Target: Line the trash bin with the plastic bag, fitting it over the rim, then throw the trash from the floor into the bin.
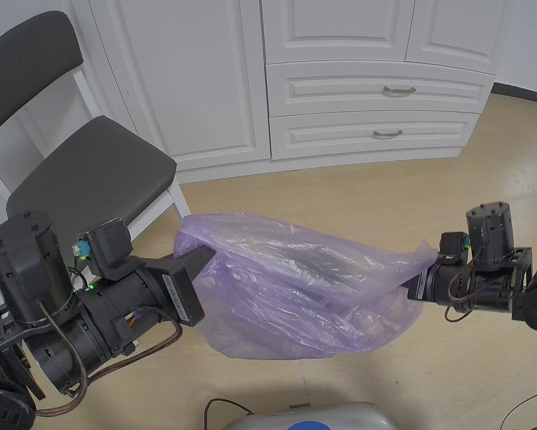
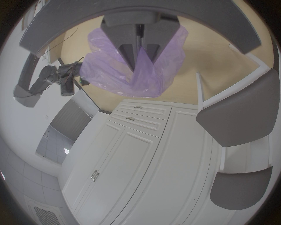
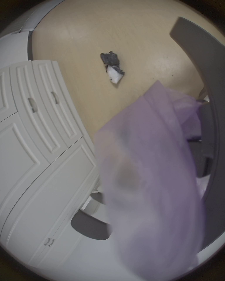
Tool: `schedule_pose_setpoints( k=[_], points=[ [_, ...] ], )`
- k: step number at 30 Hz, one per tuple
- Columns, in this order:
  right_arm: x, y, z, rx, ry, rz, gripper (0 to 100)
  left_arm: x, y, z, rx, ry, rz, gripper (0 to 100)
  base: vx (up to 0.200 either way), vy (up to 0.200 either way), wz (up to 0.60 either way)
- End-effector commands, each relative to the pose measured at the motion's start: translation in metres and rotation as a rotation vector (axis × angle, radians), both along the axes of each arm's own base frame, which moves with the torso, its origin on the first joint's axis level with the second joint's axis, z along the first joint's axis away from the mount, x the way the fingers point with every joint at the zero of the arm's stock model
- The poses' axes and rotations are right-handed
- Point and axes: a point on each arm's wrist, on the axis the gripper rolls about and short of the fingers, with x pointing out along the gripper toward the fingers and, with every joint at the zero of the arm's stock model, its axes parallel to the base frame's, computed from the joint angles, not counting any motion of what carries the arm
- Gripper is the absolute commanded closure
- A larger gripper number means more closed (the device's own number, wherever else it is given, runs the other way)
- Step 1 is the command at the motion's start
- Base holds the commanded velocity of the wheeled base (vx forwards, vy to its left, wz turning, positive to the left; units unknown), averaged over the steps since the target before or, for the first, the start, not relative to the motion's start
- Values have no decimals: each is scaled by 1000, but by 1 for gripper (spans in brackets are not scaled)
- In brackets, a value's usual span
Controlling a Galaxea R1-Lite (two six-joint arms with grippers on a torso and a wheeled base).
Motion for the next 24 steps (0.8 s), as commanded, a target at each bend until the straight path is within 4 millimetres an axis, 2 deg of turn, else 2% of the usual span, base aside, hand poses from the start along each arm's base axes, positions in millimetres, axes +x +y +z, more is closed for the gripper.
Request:
schedule_pose_setpoints(
  k=[1,3,4,8,12,15,18,24],
  points=[
    [4,3,53,36,-102,-7,100,16,-12,-17,41,29,56,100,0,0,0],
    [4,4,60,28,-99,-2,100,19,-15,-18,40,27,58,100,0,0,0],
    [2,4,73,-25,-79,19,100,26,-19,-15,27,16,69,100,0,0,0],
    [-8,-1,86,-119,-32,52,100,30,-22,-13,26,7,98,100,0,0,0],
    [-32,-9,98,-166,-41,89,100,29,-24,-10,63,-9,103,100,0,0,0],
    [-39,-10,101,-190,-65,76,100,31,-24,-8,93,-7,160,100,0,0,0],
    [-43,-9,93,-245,-60,49,100,34,-25,-4,121,11,208,100,0,0,0],
    [-46,-9,88,-301,-72,24,100,25,-20,1,127,24,202,100,0,0,0]
  ],
)
